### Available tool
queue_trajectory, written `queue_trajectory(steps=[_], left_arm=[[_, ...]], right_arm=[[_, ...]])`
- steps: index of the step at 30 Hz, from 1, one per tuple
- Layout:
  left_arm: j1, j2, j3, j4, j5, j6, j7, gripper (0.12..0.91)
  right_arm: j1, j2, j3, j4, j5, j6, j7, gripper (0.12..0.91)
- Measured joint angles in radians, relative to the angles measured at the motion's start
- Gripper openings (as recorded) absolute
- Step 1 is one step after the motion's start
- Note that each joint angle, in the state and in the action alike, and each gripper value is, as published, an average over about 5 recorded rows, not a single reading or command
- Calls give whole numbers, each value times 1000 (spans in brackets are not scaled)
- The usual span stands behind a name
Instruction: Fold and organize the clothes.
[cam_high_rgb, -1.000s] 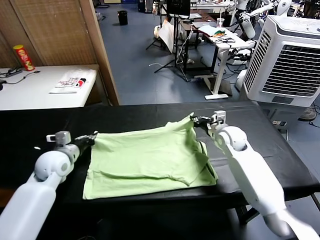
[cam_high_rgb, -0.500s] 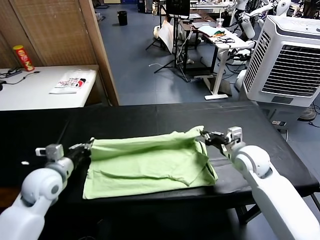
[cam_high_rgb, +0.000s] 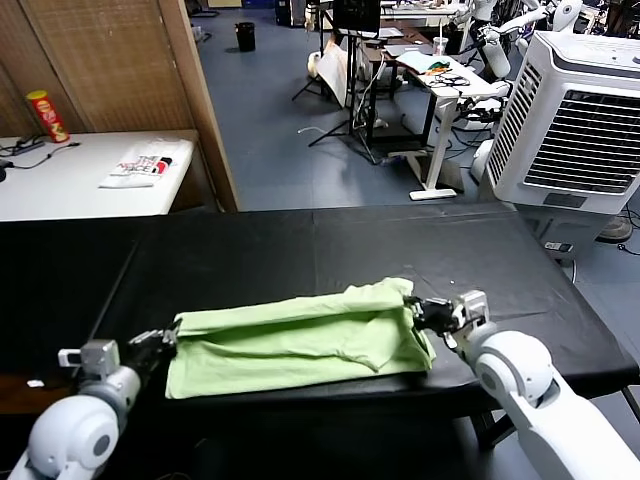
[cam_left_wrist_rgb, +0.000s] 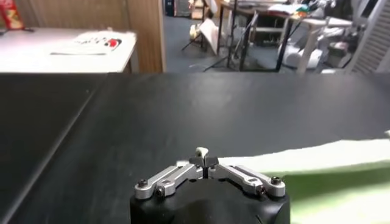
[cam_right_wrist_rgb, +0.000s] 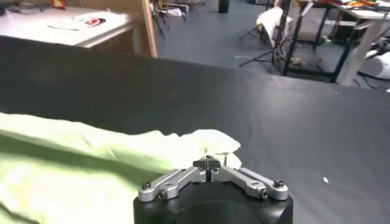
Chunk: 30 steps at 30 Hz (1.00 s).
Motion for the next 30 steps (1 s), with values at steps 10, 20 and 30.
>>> queue_trajectory(steps=[10,20,30], left_arm=[[61,-20,-6,-20,30,21,11,151],[71,-24,-34,-42,7,55,10,641],[-66,-50,-7,46,-60,68,-28,797]], right_arm=[[-53,-9,19,35,2,0,-9,173],[-35,1,81,61,22,0,-29,689],[154,113,-1,-135,-115,15,-42,798]])
